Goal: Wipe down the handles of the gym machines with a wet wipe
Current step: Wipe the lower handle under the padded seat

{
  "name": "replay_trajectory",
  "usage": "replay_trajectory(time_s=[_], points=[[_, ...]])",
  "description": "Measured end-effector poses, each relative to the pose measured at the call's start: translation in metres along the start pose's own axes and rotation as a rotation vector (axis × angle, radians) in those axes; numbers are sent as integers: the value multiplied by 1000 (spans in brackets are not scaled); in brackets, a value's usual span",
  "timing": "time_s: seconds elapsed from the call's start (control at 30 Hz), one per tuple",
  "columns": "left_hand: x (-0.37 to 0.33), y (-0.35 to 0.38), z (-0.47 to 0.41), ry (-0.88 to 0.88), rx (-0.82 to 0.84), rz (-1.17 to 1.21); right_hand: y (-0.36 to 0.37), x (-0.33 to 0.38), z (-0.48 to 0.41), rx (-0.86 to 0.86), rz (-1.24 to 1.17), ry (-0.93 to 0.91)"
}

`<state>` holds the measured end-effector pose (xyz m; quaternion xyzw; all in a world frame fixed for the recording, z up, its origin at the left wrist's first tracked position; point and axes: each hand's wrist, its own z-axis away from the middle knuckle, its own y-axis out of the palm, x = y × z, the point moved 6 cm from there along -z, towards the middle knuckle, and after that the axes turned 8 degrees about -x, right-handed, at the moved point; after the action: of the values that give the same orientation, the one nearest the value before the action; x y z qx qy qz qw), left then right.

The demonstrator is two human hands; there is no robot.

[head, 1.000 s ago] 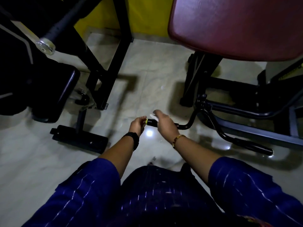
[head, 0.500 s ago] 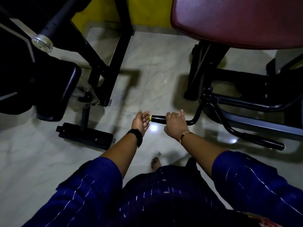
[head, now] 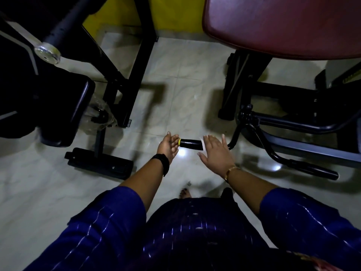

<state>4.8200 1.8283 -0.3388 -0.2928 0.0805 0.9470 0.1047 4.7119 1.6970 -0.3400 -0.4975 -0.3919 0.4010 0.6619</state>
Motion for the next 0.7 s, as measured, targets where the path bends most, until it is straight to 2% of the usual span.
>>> replay_trajectory(time_s=[0.1,0.2,0.3,0.43,0.57,0.63,0.7], points=[[1,1,1,-10,5,-20,-10,27,-32,24,-110,13],[-1,0,1,-17,8,-34,-12,58,-40,51,-104,-130],[-2,1,-2,-20,17,-35,-7,56,-20,20,-69,-215],[0,-1,-6,-32,2,-30,-5,9,2,-24,-53,-61],[0,0,-6,-17,-14,-55,-7,2,-28,77,-147,53],[0,0,-6,72,-33,-247,-11,22,-45,111,-126,2],[-2,3,-1,284,49,-680,-12,46,-47,109,-93,-102]])
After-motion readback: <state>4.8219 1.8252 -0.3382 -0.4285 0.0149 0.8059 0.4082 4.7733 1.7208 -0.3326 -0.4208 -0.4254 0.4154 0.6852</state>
